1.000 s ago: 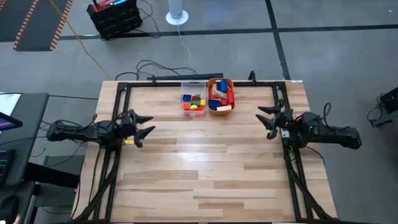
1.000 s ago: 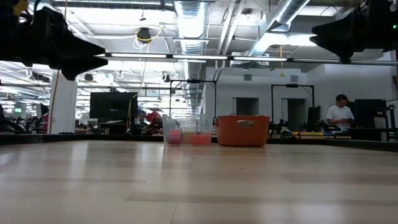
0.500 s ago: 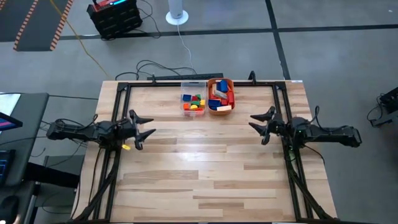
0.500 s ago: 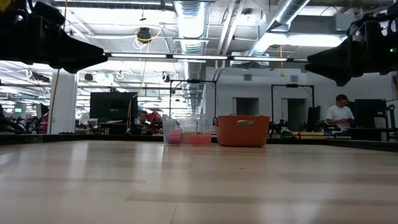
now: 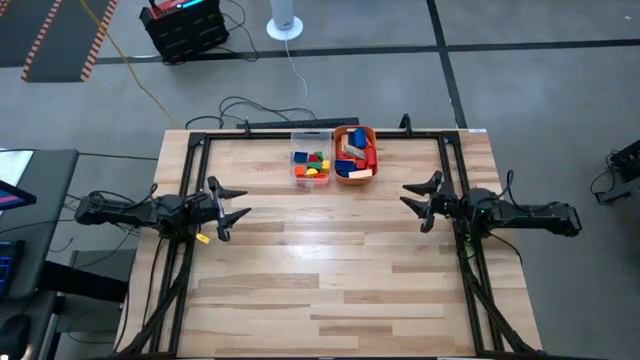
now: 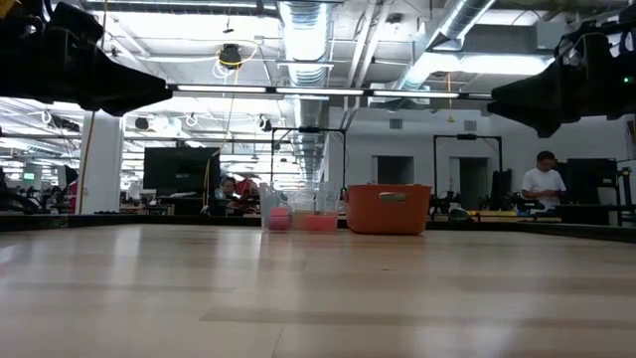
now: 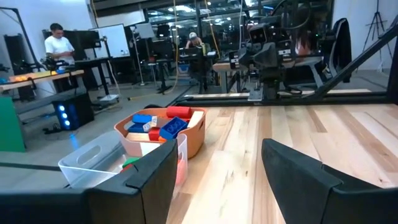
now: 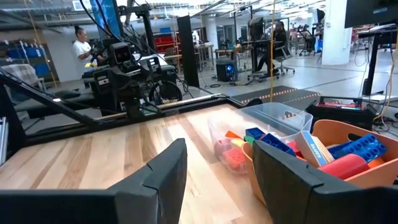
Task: Sort blocks by size
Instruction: Return to Home Position
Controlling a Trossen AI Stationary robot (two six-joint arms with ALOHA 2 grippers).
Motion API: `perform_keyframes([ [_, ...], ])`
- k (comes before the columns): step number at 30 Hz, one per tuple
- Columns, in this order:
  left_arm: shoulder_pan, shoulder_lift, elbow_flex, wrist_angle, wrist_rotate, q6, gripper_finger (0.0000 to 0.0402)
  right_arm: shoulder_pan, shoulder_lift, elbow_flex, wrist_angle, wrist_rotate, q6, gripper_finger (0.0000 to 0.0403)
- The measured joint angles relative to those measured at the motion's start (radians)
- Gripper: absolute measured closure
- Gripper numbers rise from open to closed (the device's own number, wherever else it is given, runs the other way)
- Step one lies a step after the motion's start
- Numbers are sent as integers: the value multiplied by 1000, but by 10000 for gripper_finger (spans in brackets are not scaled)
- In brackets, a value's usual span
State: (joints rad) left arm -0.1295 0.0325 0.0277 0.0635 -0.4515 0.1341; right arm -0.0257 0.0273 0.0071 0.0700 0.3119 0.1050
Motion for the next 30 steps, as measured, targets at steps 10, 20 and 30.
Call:
perform_keyframes([
  [10, 0, 0, -1, -2, -1, 0, 175, 0, 0, -1, -2, 0, 0, 194],
  [20, 0, 0, -1, -3, -1, 0, 175, 0, 0, -2, -3, 1, 0, 194],
  [30, 0, 0, -1, -3, -1, 1, 175, 0, 0, -2, -3, 1, 0, 194],
])
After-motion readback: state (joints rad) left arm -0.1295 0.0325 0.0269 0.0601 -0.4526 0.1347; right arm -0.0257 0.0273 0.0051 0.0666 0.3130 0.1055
